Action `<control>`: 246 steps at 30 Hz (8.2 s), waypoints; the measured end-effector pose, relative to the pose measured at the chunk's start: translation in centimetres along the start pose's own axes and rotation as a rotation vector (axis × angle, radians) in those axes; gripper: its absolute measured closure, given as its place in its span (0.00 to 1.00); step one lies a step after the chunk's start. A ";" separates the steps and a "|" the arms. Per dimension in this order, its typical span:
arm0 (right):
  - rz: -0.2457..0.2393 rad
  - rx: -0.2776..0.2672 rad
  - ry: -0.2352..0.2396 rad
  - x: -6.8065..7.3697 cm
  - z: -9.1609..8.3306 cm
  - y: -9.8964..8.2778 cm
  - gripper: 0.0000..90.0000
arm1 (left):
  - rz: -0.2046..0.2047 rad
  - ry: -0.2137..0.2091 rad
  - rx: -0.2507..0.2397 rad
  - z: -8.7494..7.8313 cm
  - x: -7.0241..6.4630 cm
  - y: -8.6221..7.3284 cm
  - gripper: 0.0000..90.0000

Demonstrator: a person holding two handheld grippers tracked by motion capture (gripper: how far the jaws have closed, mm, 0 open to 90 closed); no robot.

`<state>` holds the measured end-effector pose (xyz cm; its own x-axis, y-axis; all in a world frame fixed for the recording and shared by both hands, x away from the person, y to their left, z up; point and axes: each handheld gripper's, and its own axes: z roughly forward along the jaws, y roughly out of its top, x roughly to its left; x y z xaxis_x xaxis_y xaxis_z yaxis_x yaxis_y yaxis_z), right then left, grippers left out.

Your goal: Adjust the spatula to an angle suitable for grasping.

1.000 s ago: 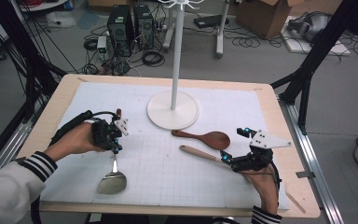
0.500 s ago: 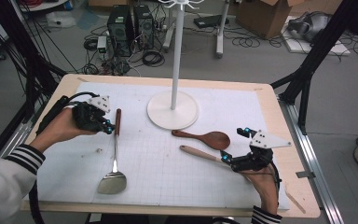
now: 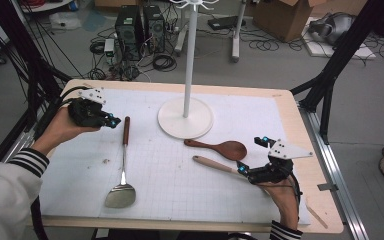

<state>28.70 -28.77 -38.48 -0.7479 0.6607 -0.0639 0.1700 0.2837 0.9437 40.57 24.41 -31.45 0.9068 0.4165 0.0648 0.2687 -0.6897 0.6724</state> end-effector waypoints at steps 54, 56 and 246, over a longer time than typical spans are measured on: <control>-0.003 0.012 0.015 0.1 0.4 0.0 0.01 | 0.009 0.040 0.531 10.3 3.5 -1.4 1.00; -0.003 0.009 0.015 0.1 0.4 0.0 0.01 | 0.015 0.041 0.547 10.4 3.6 -1.3 1.00; -0.019 0.016 0.033 0.3 0.6 0.3 0.01 | 0.484 -0.280 0.696 11.5 -10.7 0.7 1.00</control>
<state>28.91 -28.01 -38.41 -0.7716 0.6321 -0.0711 0.1653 0.3072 0.9372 34.76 12.72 -40.14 0.9936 -0.1111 -0.0186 -0.1109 -0.9938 0.0124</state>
